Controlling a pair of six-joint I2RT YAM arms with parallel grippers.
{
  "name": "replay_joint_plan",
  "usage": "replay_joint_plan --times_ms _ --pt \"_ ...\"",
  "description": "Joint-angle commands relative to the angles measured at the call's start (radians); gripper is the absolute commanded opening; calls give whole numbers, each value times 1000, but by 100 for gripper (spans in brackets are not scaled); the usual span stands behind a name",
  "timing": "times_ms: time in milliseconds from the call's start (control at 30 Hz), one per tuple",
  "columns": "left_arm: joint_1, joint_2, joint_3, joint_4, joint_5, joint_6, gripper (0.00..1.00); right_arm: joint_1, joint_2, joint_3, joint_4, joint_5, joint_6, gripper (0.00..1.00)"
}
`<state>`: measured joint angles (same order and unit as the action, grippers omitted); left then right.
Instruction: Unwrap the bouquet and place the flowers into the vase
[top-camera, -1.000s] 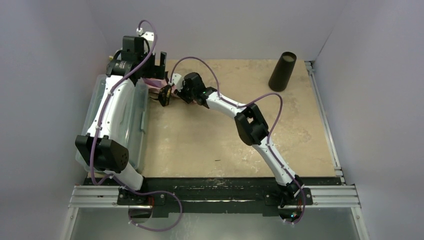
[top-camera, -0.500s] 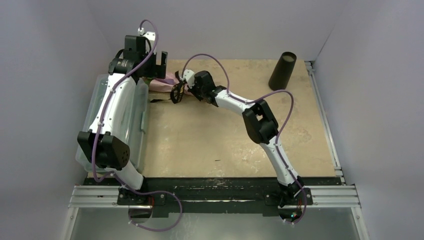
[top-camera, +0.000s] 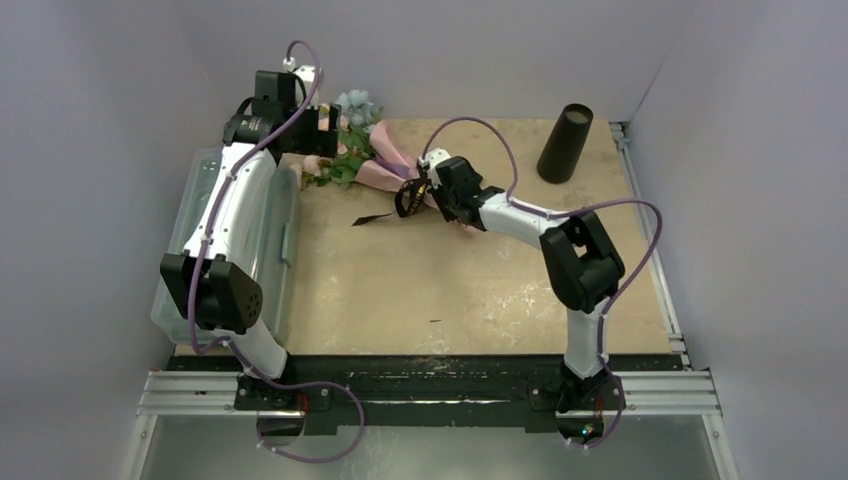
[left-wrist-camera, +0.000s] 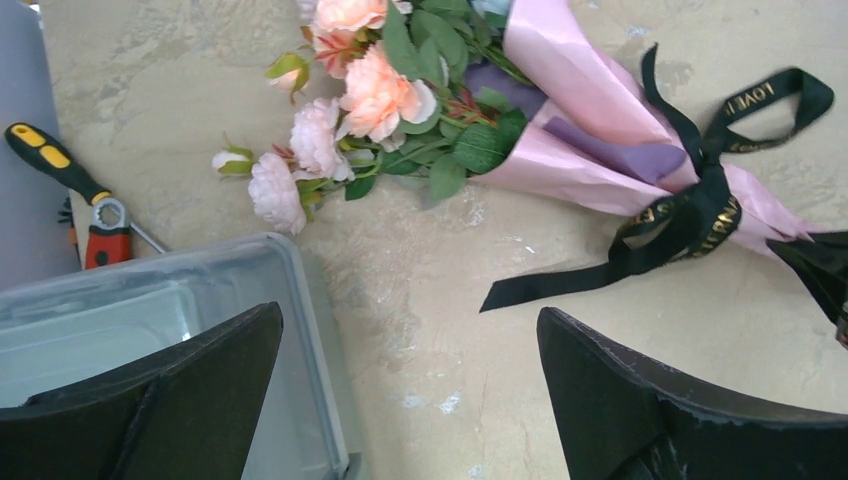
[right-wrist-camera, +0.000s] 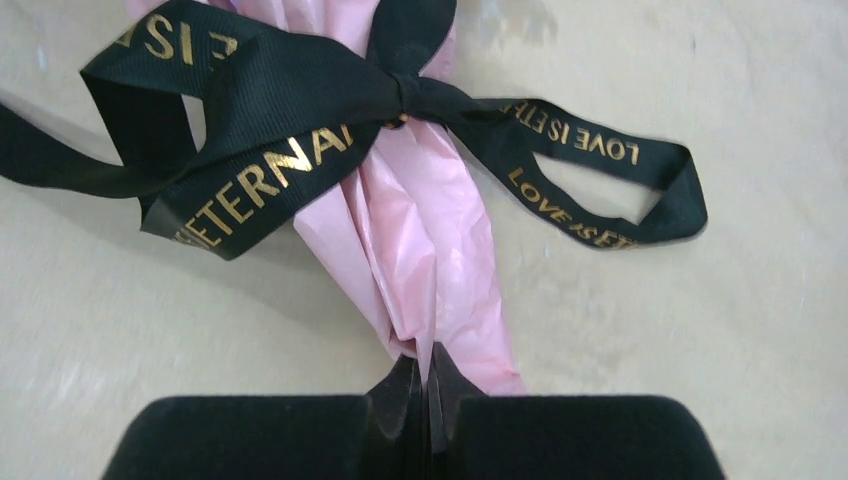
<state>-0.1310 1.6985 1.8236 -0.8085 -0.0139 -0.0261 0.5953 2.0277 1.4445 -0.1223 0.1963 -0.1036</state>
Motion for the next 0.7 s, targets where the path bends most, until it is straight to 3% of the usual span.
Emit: replay_joint_plan --times_ms 0,167,267,400,500,600,667 --pt "1 1 -16 42 92 -13 100 -7 -176 -186 -78 58 203 0" --pt "-13 -7 -115 86 218 21 100 -17 -363 -406 -93 -110 354 0" --pt "-13 3 -178 118 325 21 100 -13 -401 -441 -80 -186 373 9" --pt "-17 34 -281 170 502 -29 100 -3 -395 -444 -67 -308 345 40" --pt "-41 47 -347 233 562 -67 100 -10 -419 -429 -97 -458 282 79" --pt "-65 46 -410 330 569 -120 100 -52 -478 -419 -123 -565 219 96" --pt "-72 51 -445 407 579 -170 100 -88 -496 -392 -144 -625 181 98"
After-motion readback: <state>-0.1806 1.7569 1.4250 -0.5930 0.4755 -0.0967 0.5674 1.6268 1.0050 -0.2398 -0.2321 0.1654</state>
